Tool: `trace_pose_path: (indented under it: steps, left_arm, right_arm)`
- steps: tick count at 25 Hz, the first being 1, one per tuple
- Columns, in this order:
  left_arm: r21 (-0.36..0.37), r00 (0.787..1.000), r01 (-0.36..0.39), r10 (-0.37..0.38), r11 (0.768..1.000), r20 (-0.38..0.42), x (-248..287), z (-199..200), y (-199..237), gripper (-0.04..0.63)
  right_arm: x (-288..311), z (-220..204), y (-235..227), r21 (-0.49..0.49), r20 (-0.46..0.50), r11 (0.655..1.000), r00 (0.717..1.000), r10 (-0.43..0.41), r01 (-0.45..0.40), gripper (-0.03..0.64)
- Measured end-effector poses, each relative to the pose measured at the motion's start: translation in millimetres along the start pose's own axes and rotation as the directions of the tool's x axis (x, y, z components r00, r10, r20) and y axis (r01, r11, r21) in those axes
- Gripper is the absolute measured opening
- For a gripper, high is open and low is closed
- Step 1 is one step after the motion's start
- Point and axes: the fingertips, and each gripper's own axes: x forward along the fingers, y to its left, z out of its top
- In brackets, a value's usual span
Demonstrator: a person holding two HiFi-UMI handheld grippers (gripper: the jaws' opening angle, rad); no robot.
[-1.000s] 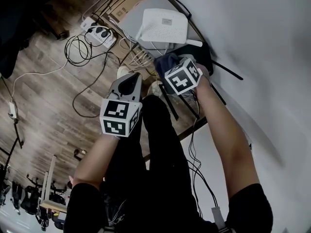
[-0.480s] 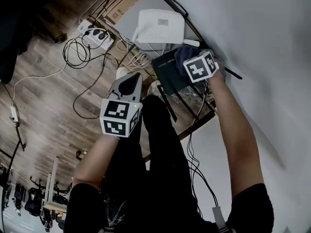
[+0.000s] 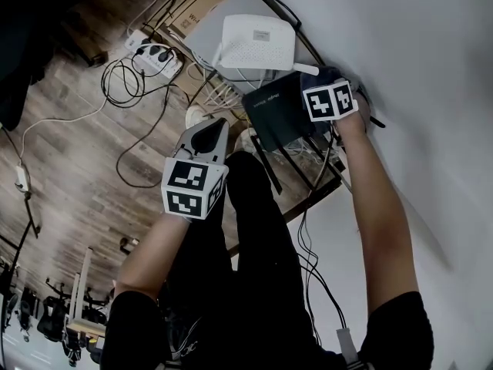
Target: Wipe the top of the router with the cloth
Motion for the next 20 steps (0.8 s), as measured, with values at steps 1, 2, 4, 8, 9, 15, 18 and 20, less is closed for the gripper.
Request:
trace_pose_path:
  steps: [1, 2, 4, 8, 9, 15, 18, 20]
  left_arm:
    - [-0.001, 1.000, 0.002, -0.002, 1.000, -0.001, 0, -1, -1, 0.000]
    - [0.000, 1.000, 0.004, -0.004, 1.000, -0.003, 1, -2, -2, 0.000]
    - [0.003, 1.000, 0.009, -0.009, 1.000, -0.008, 1, -5, -5, 0.001]
    - [0.010, 1.000, 0.015, -0.015, 1.000, -0.015, 1, -7, -7, 0.000]
    - [0.010, 1.000, 0.015, -0.015, 1.000, -0.015, 2, -7, -7, 0.001]
    - [-0.004, 1.000, 0.009, -0.009, 1.000, -0.004, 3, -3, -3, 0.000]
    - [-0.007, 1.000, 0.006, -0.006, 1.000, 0.000, 3, 1, -1, 0.000]
    - [-0.011, 1.000, 0.004, -0.004, 1.000, 0.002, 4, 2, 0, 0.000]
  right_arm:
    - [1, -2, -4, 0.005, -0.012, 1.000, 1.000, -0.021, 0.021, 0.006]
    - [2, -3, -7, 0.007, -0.024, 0.999, 0.999, -0.033, 0.033, 0.006]
    - [3, -6, -8, -0.004, -0.044, 0.999, 0.998, -0.041, 0.041, 0.006]
    - [3, -7, -2, -0.084, -0.049, 0.996, 0.998, -0.042, 0.038, 0.006]
    - [4, -8, 1, -0.109, -0.054, 0.994, 0.998, -0.036, 0.030, 0.006]
    - [1, -15, 26, -0.256, -0.076, 0.967, 0.997, -0.002, -0.018, 0.006]
    - [-3, -17, 36, -0.291, -0.095, 0.955, 0.995, 0.024, -0.051, 0.006]
    - [-4, -19, 43, -0.310, -0.117, 0.947, 0.992, 0.048, -0.082, 0.006]
